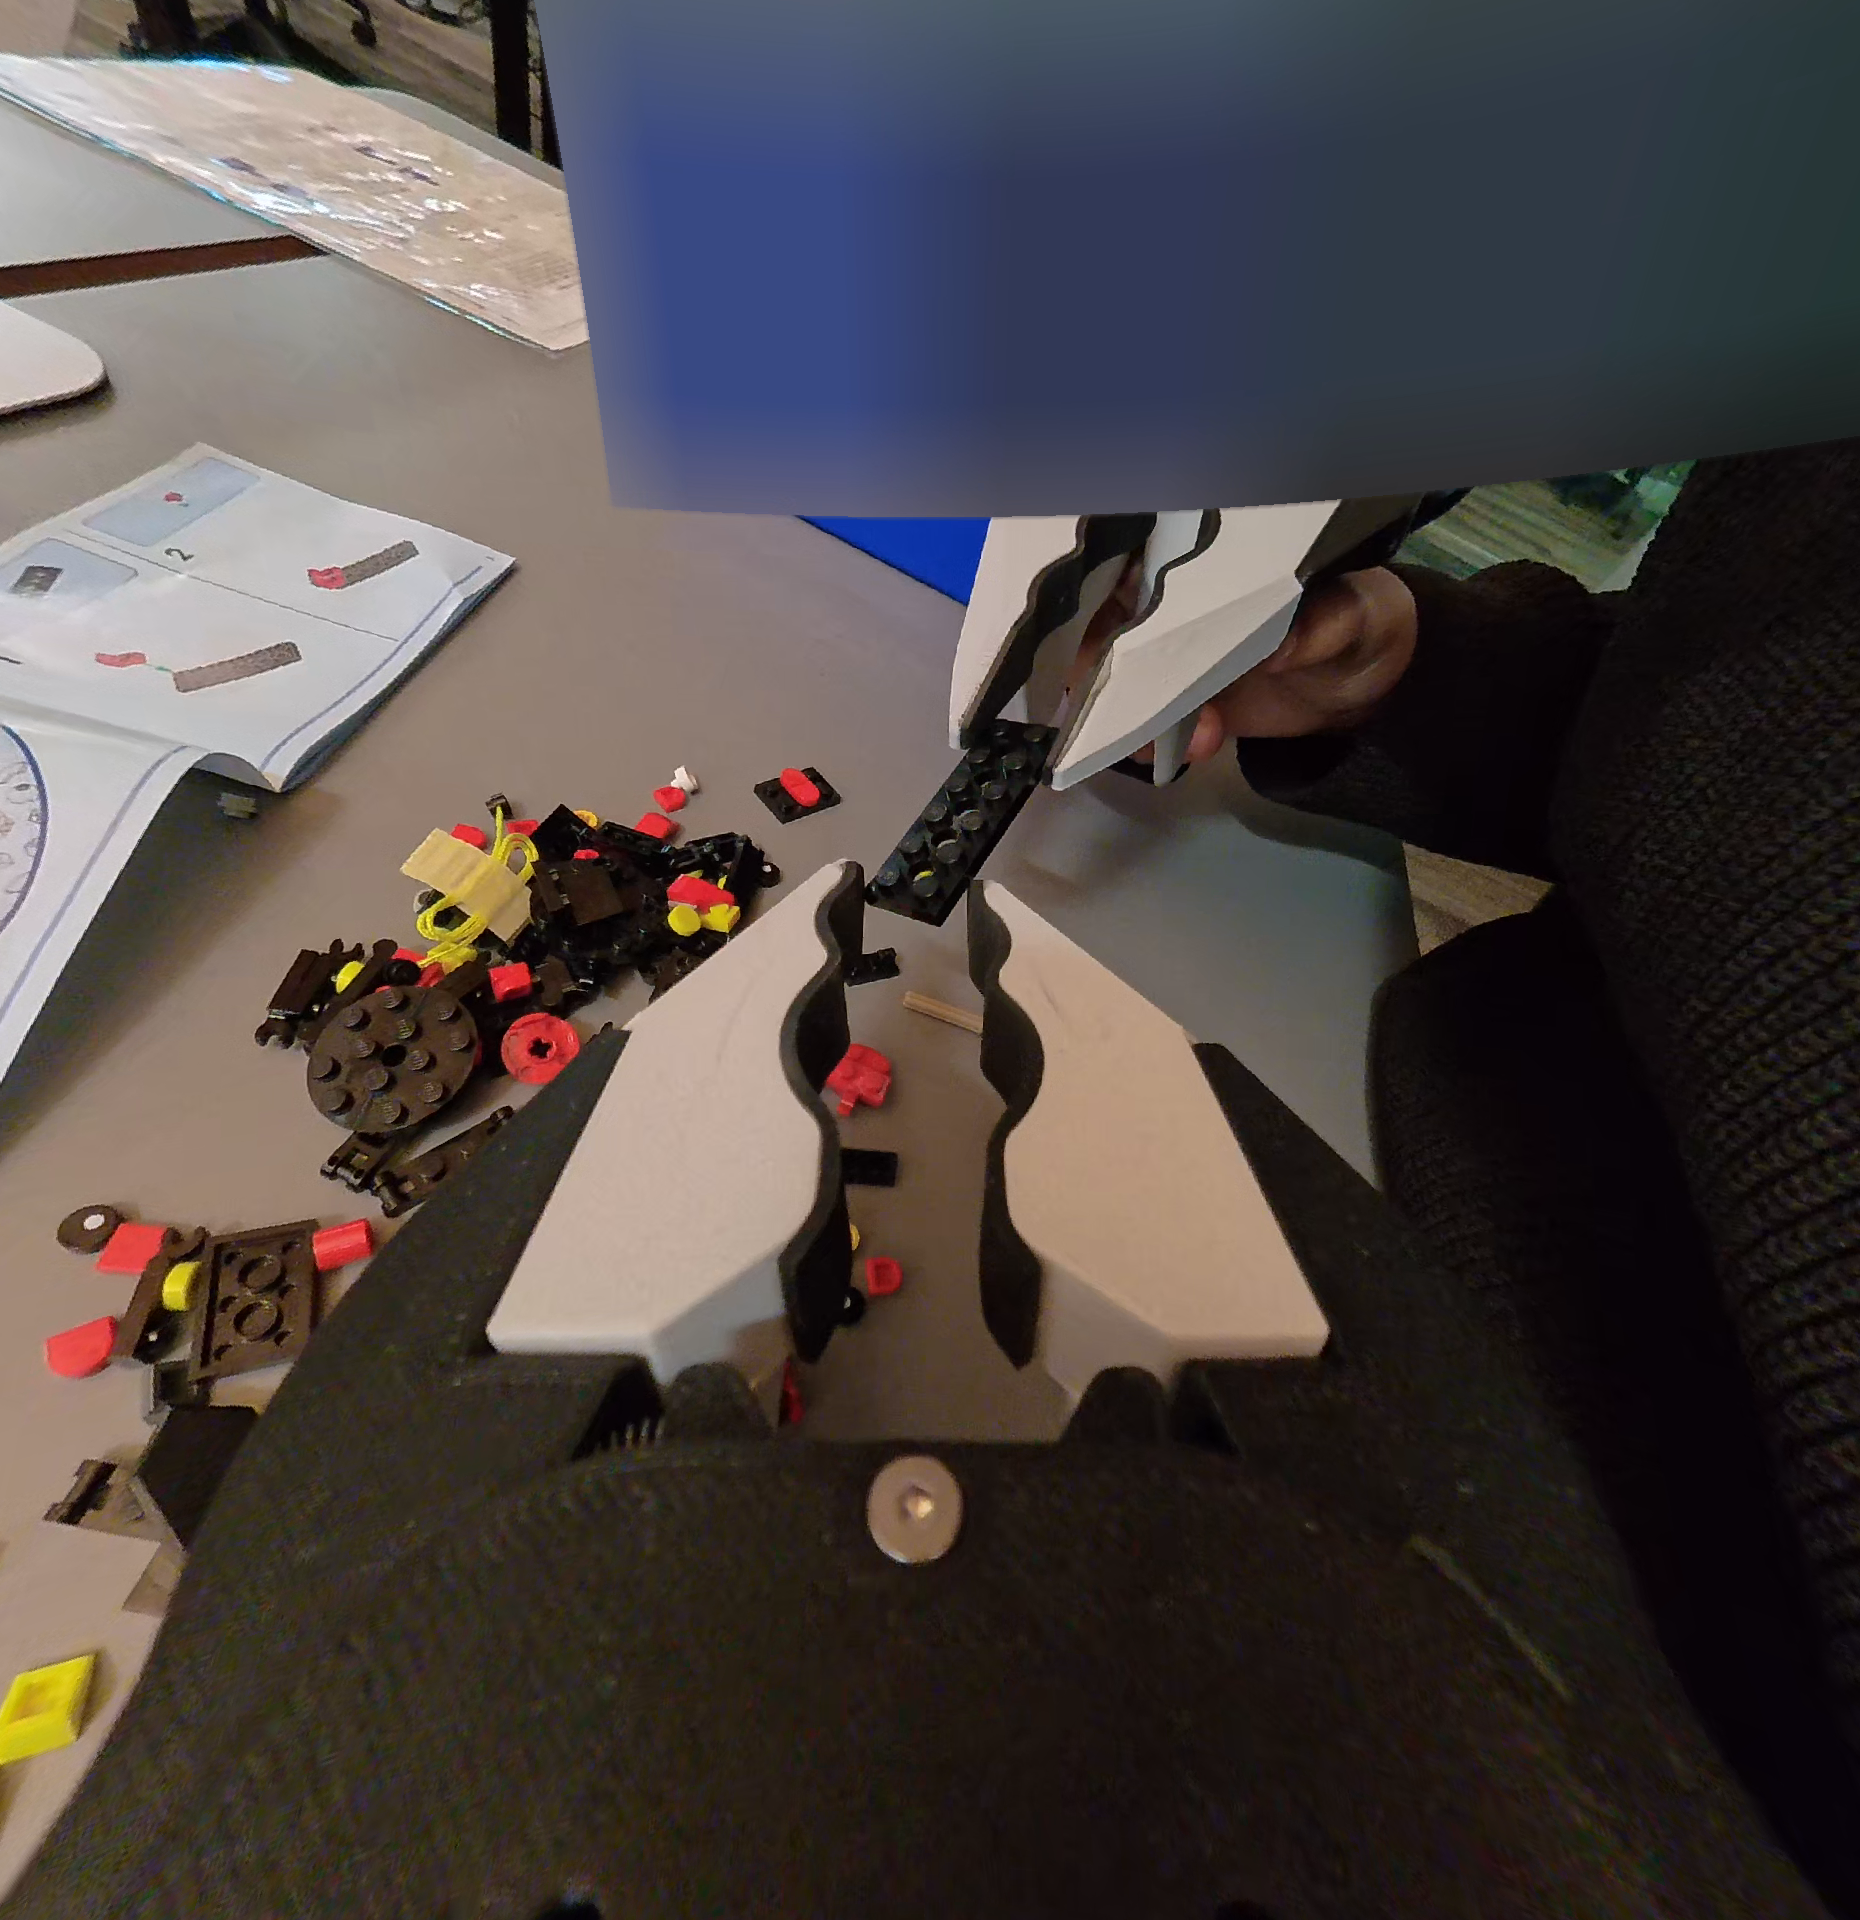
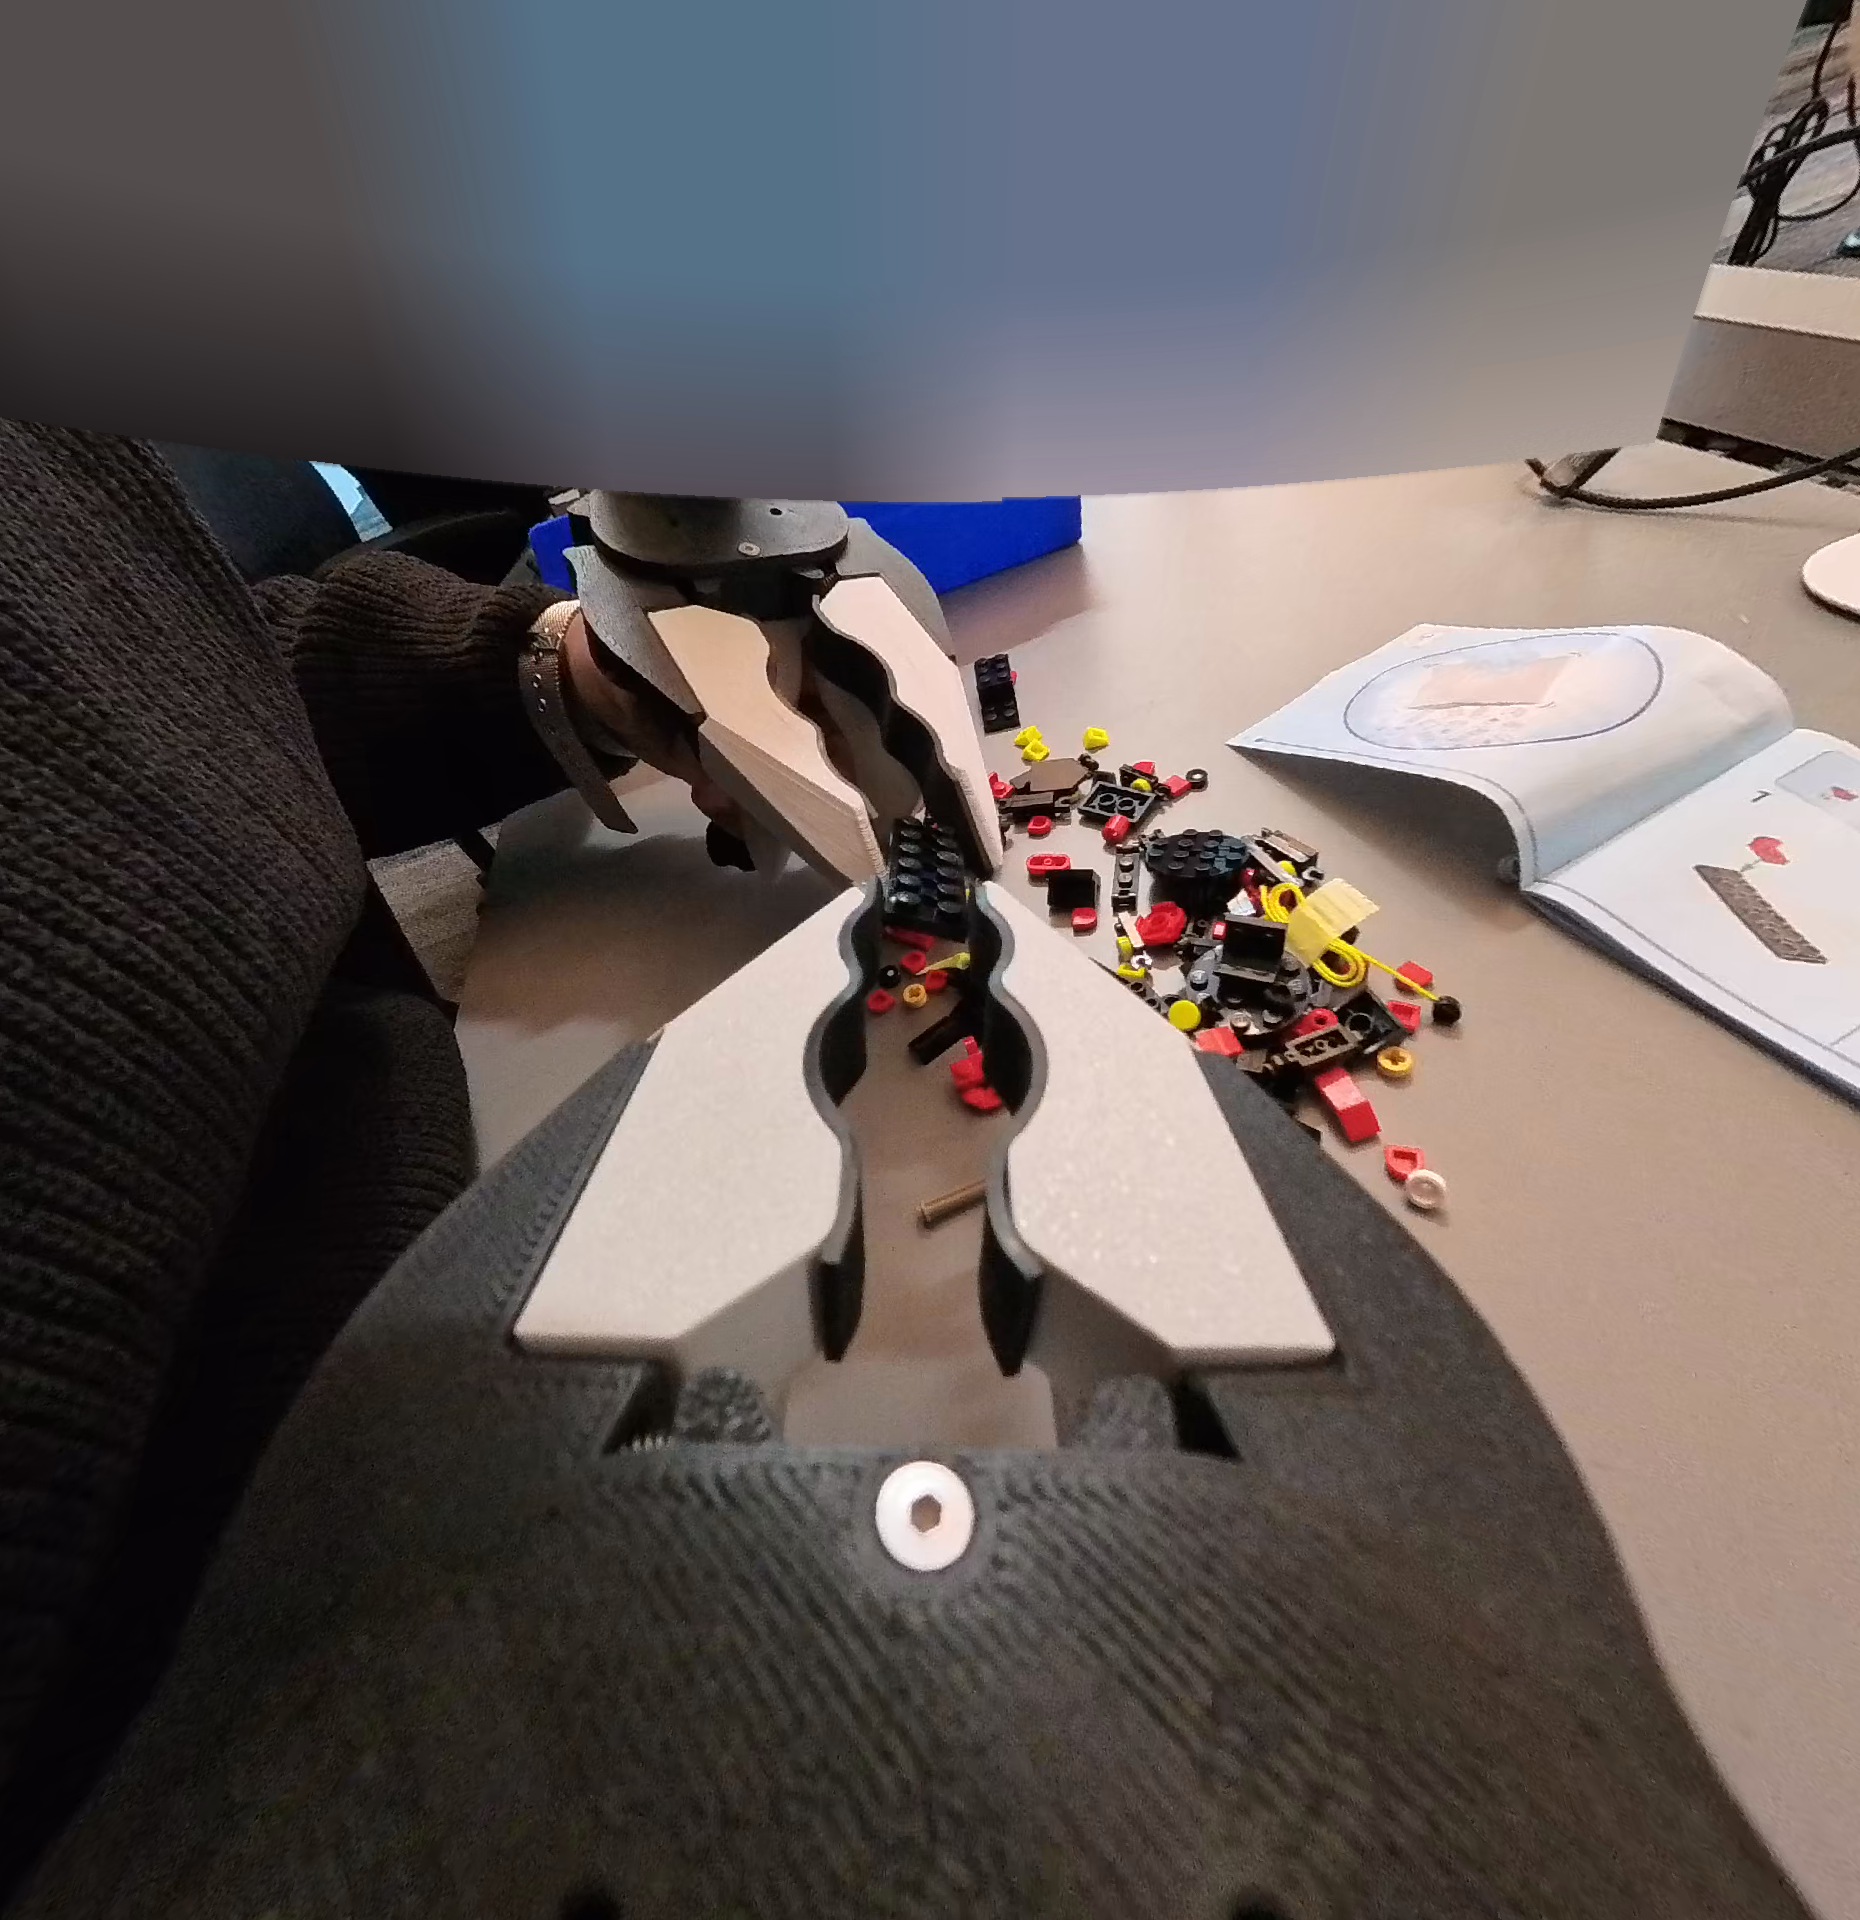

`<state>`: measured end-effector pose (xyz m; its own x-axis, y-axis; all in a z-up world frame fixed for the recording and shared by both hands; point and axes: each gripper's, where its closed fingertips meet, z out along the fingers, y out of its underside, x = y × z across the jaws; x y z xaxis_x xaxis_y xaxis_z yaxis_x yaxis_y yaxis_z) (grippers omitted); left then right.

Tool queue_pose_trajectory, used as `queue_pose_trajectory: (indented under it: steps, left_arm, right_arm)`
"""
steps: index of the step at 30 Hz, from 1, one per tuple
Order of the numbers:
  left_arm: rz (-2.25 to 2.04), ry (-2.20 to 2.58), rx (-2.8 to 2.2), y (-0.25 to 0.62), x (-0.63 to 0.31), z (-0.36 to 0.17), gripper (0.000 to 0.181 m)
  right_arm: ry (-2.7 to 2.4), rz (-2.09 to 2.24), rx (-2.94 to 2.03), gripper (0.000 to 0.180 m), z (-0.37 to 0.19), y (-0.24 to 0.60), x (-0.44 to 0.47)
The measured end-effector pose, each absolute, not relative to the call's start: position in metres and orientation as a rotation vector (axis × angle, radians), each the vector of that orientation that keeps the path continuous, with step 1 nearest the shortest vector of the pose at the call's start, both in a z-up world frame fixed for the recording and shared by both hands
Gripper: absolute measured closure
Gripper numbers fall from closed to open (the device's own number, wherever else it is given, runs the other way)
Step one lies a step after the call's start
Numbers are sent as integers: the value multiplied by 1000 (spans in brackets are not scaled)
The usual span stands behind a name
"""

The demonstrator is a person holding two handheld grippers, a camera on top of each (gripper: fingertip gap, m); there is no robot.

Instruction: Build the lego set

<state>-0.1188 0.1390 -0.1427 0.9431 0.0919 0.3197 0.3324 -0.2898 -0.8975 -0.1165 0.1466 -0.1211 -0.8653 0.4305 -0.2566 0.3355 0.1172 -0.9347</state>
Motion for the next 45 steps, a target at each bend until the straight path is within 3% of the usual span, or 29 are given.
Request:
queue_pose_trajectory:
  steps: [23,33,45]
  left_arm:
    - [-251,-311,-1868,139,-118,-144,163]
    - [-399,-319,-1843,136,-108,-138,141]
    - [-398,-501,-1600,124,-146,-107,140]
  right_arm:
    - [-2299,1874,-790,165,-123,146,-116]
    - [-2296,1833,-729,165,-115,143,-110]
    - [-2507,1559,-649,165,-150,137,-80]
